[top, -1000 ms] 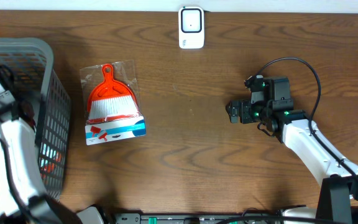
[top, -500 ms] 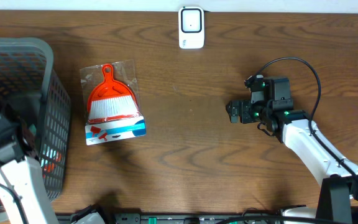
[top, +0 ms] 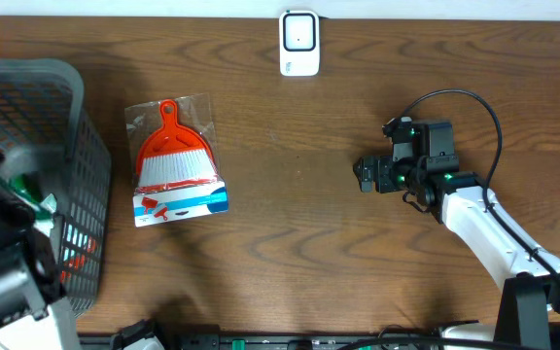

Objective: Scan the item barcode
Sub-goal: 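Lift the green bag out and carry it toward the scanner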

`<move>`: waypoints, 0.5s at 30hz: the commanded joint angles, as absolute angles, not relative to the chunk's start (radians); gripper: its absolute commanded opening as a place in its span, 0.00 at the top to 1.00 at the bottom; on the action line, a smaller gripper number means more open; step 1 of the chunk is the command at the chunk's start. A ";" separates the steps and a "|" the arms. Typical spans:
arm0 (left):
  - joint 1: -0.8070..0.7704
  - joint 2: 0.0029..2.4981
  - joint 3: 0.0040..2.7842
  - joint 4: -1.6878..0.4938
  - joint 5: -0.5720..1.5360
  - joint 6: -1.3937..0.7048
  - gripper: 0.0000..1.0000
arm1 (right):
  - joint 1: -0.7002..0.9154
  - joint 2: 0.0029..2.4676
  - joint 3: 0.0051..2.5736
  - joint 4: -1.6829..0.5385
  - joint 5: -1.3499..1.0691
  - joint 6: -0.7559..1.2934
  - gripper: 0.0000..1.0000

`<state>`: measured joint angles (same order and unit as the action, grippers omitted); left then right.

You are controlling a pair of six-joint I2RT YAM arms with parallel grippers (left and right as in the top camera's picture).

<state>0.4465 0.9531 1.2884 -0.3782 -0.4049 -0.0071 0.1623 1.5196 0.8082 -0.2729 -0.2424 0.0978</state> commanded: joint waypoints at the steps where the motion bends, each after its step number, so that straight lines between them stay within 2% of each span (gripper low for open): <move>1: 0.419 0.940 1.377 -0.364 -0.349 -0.023 0.93 | 0.172 1.525 0.802 -0.274 -0.241 0.089 0.01; 9: 0.319 0.950 1.445 -0.301 -0.195 -0.063 0.93 | 0.172 1.525 0.802 -0.273 -0.241 0.088 0.01; 15: 0.175 1.005 1.445 -0.260 -0.164 -0.081 0.93 | 0.172 1.525 0.802 -0.272 -0.240 0.088 0.01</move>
